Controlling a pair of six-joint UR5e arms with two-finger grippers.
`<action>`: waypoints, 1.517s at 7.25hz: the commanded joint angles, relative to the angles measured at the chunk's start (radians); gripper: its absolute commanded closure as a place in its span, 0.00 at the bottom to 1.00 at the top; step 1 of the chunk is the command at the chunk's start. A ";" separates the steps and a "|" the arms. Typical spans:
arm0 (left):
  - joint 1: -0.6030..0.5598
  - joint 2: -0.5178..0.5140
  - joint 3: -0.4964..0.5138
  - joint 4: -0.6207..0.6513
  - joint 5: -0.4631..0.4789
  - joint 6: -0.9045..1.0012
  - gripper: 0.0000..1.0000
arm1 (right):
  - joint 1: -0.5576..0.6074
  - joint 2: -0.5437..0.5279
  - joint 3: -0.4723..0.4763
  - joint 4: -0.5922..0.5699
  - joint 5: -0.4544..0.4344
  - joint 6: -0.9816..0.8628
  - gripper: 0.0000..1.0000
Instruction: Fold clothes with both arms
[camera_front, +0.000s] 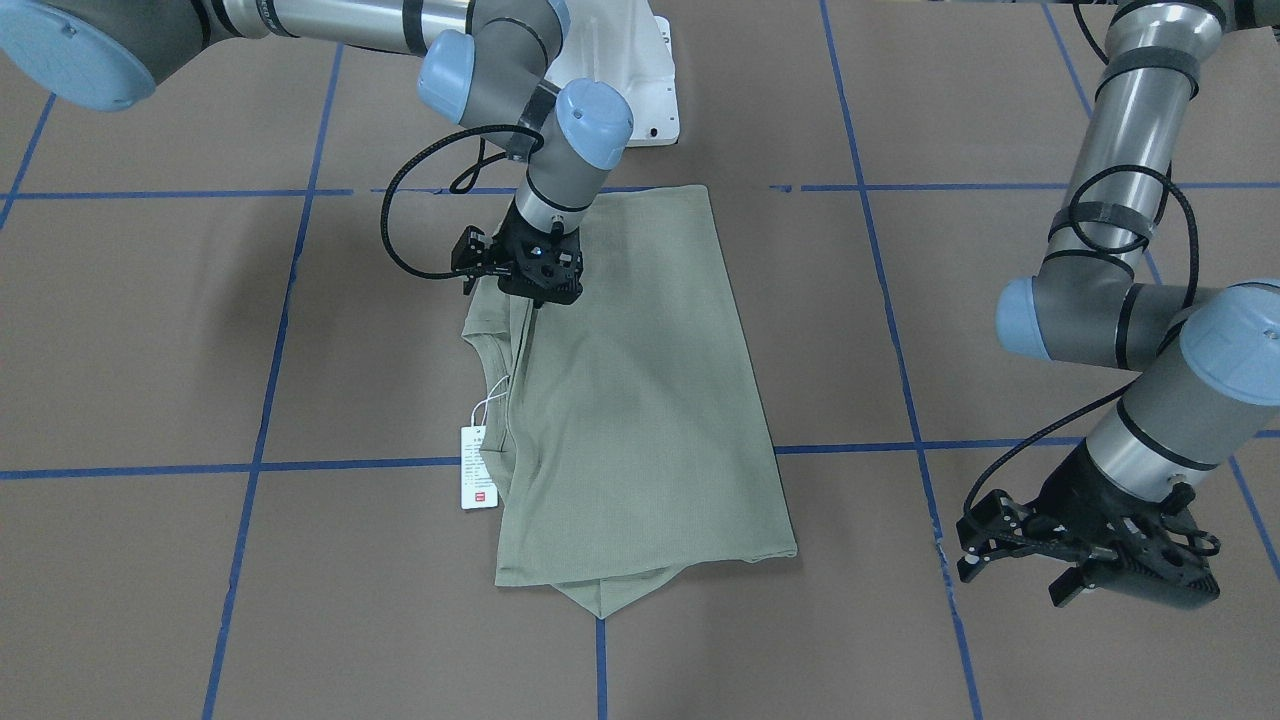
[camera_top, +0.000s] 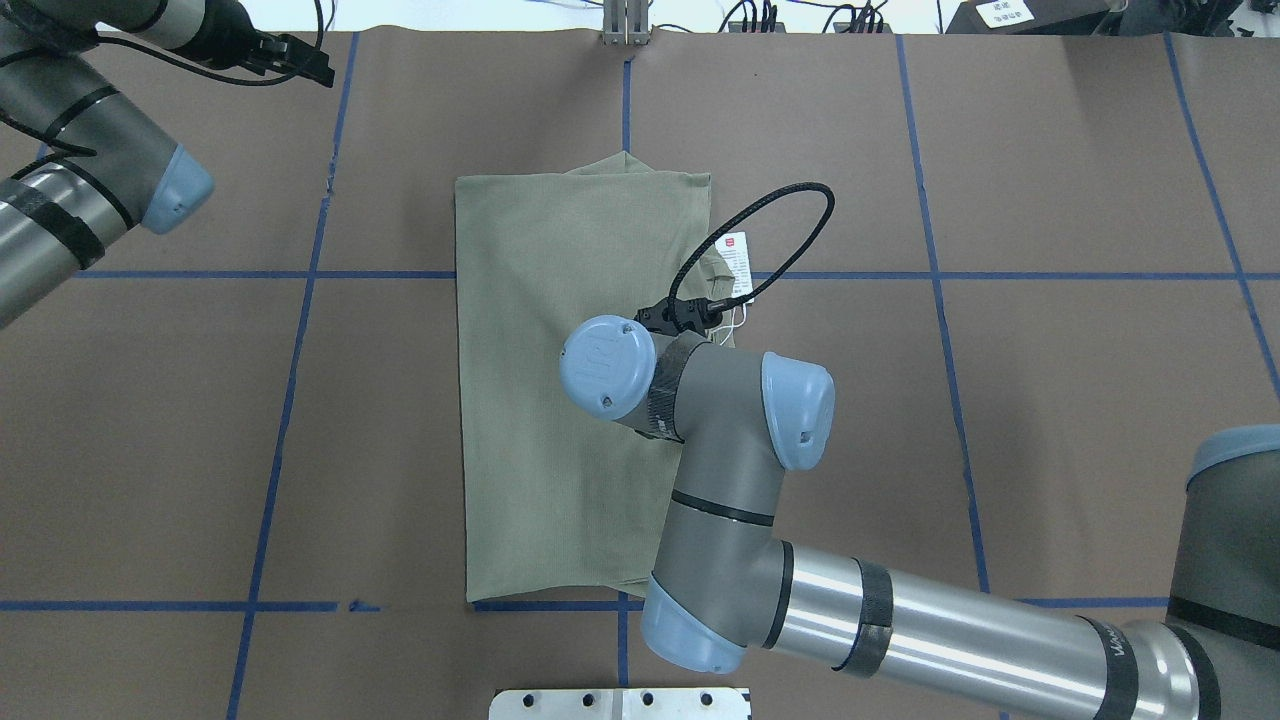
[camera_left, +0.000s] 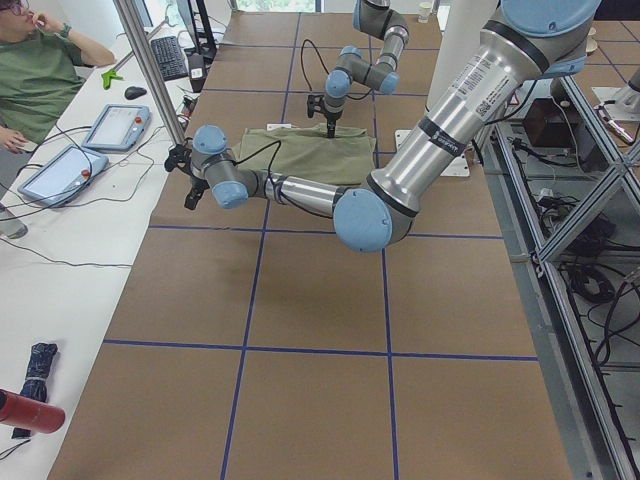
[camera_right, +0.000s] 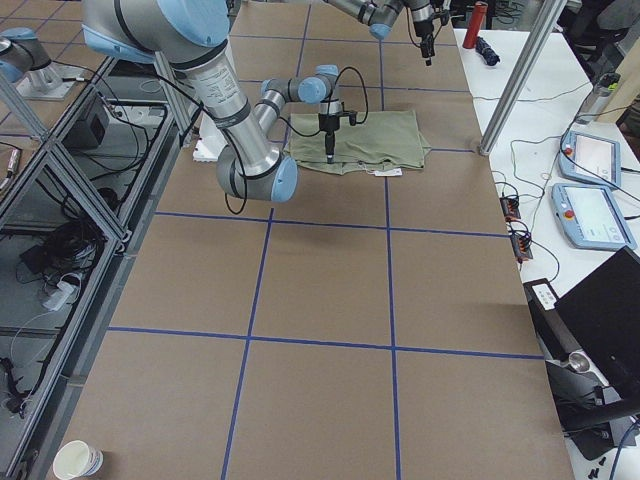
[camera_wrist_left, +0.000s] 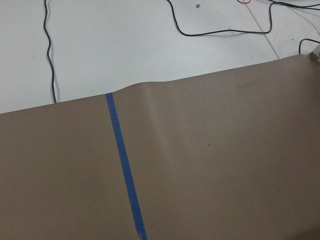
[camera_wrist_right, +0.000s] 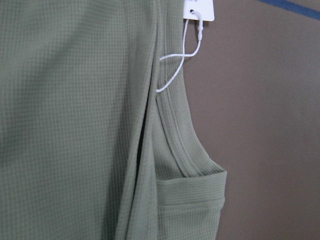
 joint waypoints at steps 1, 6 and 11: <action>0.000 0.001 -0.001 0.000 0.000 0.001 0.00 | -0.002 -0.014 0.005 -0.003 -0.006 -0.016 0.00; 0.000 0.001 -0.001 -0.002 -0.003 0.001 0.00 | 0.004 -0.264 0.292 -0.101 -0.058 -0.198 0.00; 0.009 0.140 -0.233 0.011 -0.095 -0.185 0.00 | 0.015 -0.299 0.307 0.276 0.025 -0.014 0.00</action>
